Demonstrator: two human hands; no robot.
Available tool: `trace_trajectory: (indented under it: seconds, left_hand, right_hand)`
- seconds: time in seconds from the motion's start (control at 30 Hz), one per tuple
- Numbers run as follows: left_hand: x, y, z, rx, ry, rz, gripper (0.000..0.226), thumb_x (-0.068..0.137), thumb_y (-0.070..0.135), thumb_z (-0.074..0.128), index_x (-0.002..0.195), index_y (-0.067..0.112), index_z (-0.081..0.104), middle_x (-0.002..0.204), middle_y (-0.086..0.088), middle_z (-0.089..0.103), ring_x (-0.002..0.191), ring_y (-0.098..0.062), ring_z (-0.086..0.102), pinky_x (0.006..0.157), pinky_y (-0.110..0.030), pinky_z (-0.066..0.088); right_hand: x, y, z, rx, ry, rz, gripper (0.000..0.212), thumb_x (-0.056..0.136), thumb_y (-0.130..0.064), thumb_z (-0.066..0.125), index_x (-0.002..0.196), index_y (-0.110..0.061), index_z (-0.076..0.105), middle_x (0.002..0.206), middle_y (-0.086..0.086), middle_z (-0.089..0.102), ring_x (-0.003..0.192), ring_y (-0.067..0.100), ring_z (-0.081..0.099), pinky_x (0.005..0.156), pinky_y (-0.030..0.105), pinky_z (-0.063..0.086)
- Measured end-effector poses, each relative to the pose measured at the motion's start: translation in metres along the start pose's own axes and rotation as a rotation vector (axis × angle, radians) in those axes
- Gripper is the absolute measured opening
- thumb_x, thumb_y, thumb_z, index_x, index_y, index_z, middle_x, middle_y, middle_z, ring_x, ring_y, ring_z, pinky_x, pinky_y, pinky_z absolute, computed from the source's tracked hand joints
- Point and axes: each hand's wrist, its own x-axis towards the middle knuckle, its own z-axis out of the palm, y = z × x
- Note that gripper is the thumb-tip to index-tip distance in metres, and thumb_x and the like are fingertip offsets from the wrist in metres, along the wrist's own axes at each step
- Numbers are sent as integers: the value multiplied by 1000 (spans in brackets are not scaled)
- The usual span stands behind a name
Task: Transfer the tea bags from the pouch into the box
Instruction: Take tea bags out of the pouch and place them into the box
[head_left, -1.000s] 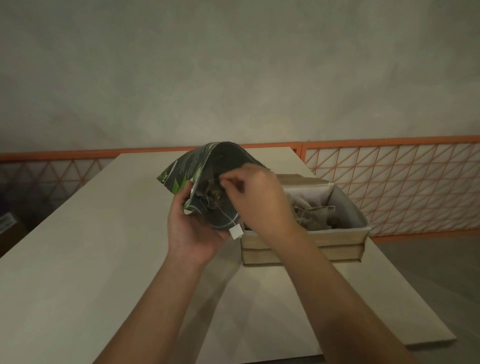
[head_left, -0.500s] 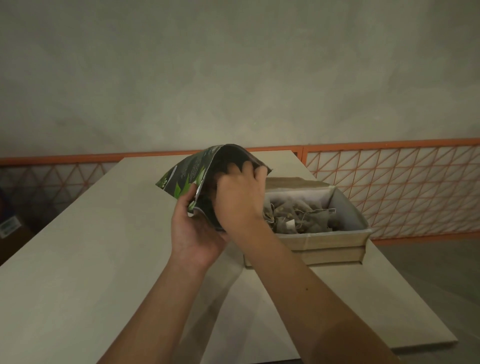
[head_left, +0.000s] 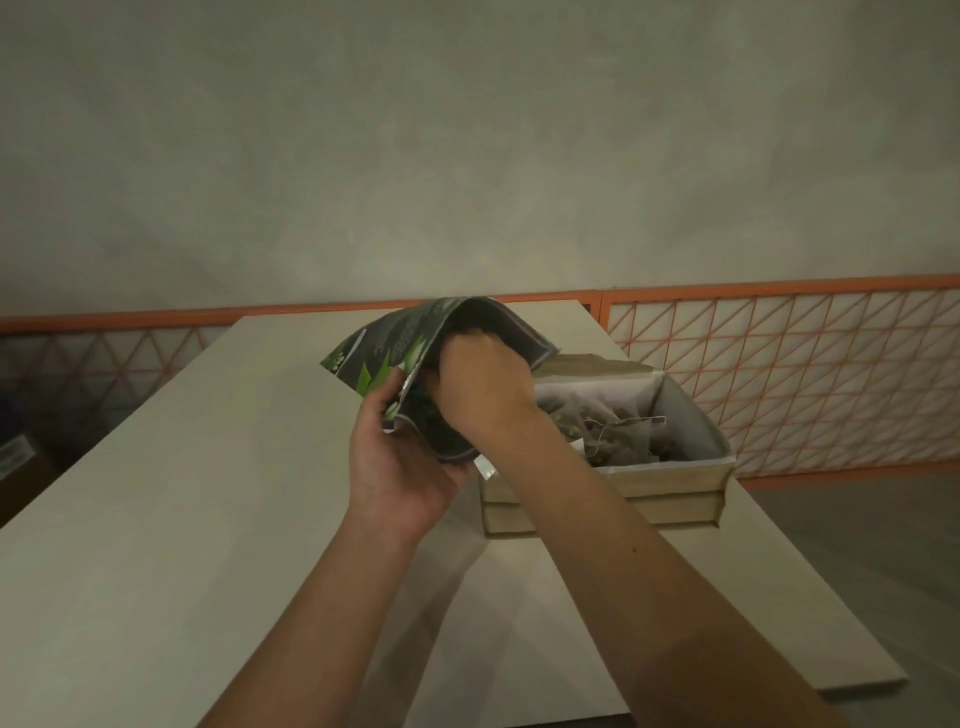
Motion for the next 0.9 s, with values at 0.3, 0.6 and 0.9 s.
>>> trace_trajectory:
  seconds: [0.3, 0.6, 0.9]
  left_hand:
    - [4, 11, -6, -26, 0, 4, 58, 78, 44, 66, 126, 12, 66, 124, -15, 70, 108, -32, 71, 94, -42, 57]
    - [10, 14, -12, -105, -33, -4, 61, 78, 44, 68, 132, 16, 64, 133, -21, 64, 118, -41, 64, 104, -48, 49]
    - [9, 14, -13, -87, -74, -7, 56, 81, 44, 65, 131, 18, 66, 135, -18, 63, 122, -38, 62, 101, -45, 51]
  right_hand:
    - [6, 13, -13, 300, -2, 50, 19, 89, -23, 60, 101, -18, 72, 97, 1, 72, 88, 20, 66, 70, 28, 52]
    - [-21, 49, -60, 907, 253, 179, 7, 84, -14, 69, 84, -18, 63, 84, -1, 70, 77, 11, 68, 69, 26, 57]
    - [-37, 114, -70, 1074, 272, 412, 8, 91, -6, 65, 96, 0, 61, 86, 17, 72, 60, 23, 70, 57, 28, 58]
